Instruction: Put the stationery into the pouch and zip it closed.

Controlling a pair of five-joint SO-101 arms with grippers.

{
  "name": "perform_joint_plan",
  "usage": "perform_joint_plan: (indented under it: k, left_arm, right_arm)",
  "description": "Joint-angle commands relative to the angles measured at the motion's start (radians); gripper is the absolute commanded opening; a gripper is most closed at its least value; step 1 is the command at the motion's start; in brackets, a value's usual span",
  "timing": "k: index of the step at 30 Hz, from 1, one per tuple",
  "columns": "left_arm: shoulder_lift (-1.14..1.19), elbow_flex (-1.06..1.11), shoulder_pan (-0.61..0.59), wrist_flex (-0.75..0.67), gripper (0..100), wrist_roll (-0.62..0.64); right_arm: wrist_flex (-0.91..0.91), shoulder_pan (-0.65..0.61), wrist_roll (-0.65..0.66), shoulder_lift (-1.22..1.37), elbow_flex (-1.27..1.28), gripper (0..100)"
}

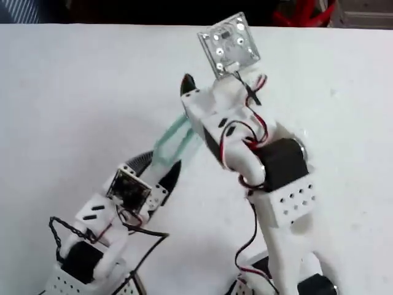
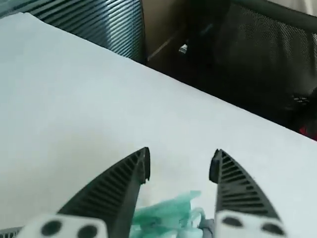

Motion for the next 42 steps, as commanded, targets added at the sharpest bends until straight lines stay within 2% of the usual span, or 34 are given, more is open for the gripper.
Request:
perform_joint_plan:
  k: [1, 6, 10, 18, 23, 29, 34, 42]
  left_arm:
    - [-0.001, -0.006, -0.001, -0.020, 19, 0.000]
    - [-0.001, -0.006, -0.001, -0.025, 19, 0.000]
    - [-0.001, -0.006, -0.001, -0.023, 19, 0.000]
    - [-0.001, -0.005, -0.001, -0.025, 19, 0.000]
    - [-0.001, -0.005, -0.001, -0.023, 19, 0.000]
    - [-0.001, -0.005, -0.001, -0.020, 19, 0.000]
    - [-0.001, -0.003, -0.001, -0.018, 19, 0.000]
    - [-0.001, 0.017, 0.002, -0.026, 19, 0.000]
  right_arm:
    - [0.038, -0.028, 0.008, -0.019, -0.044, 19.1]
    - [0.062, -0.024, 0.014, -0.108, -0.044, 19.1]
    - [0.087, 0.062, 0.014, -0.171, -0.040, 19.1]
    - [0.231, 0.335, 0.006, -0.180, 0.002, 19.1]
    - [0.231, 0.533, 0.005, -0.180, 0.181, 19.1]
    - [0.050, 0.552, -0.058, -0.189, 0.575, 19.1]
    - [-0.180, 0.553, -0.086, -0.189, 0.829, 19.1]
    - [-0.346, 0.549, -0.087, -0.189, 0.993, 19.1]
